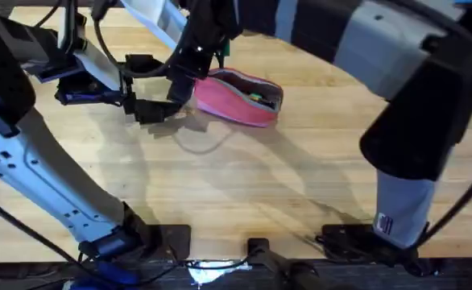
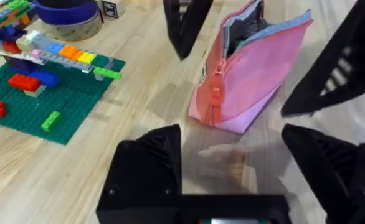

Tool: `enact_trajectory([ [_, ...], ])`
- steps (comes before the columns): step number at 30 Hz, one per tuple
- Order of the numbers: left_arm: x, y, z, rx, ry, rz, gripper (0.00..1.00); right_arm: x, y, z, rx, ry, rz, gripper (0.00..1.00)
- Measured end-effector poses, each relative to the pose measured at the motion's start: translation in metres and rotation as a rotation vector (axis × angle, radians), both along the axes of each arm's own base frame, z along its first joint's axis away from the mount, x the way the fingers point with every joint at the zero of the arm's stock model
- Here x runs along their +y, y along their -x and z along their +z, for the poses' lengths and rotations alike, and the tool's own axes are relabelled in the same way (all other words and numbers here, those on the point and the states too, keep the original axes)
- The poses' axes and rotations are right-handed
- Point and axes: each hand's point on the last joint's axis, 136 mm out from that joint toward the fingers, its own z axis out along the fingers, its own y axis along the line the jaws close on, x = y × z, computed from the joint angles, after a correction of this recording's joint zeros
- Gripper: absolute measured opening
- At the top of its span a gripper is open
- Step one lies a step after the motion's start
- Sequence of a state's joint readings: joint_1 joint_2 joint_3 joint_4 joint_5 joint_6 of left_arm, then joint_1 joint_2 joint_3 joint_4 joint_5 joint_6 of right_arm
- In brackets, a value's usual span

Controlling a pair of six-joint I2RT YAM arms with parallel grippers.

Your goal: Unzip the bag, pick up the pens from the table one at a time and place them inside, then zip the bag closed.

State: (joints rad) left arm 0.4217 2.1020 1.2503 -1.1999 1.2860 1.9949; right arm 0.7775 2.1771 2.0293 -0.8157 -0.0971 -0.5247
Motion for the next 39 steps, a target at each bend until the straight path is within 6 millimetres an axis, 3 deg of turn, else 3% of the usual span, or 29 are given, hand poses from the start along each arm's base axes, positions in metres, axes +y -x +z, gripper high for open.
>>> enact_trajectory([
  [8, 0.0, 0.0, 0.0, 0.0, 0.0, 0.0, 0.995, -0.009, -0.015, -0.026, 0.028, 0.028, -0.031, 0.993],
  [20, 0.0, 0.0, 0.0, 0.0, 0.0, 0.0, 0.995, -0.016, -0.023, -0.029, 0.03, 0.029, -0.05, 0.969],
  [28, 0.0, 0.0, 0.0, 0.0, 0.0, 0.0, 0.995, -0.016, -0.022, -0.029, 0.03, 0.031, -0.047, 0.771],
  [31, 0.0, 0.0, 0.0, 0.0, 0.0, 0.0, 0.995, -0.016, -0.022, -0.029, 0.03, 0.031, -0.047, 0.633],
  [32, 0.0, 0.0, 0.0, 0.0, 0.0, 0.0, 0.995, -0.017, -0.022, -0.029, 0.031, 0.032, -0.047, 0.543],
  [39, 0.0, 0.0, 0.0, 0.0, 0.0, 0.0, 0.995, -0.019, -0.02, -0.031, 0.043, 0.043, -0.047, 0.414],
])
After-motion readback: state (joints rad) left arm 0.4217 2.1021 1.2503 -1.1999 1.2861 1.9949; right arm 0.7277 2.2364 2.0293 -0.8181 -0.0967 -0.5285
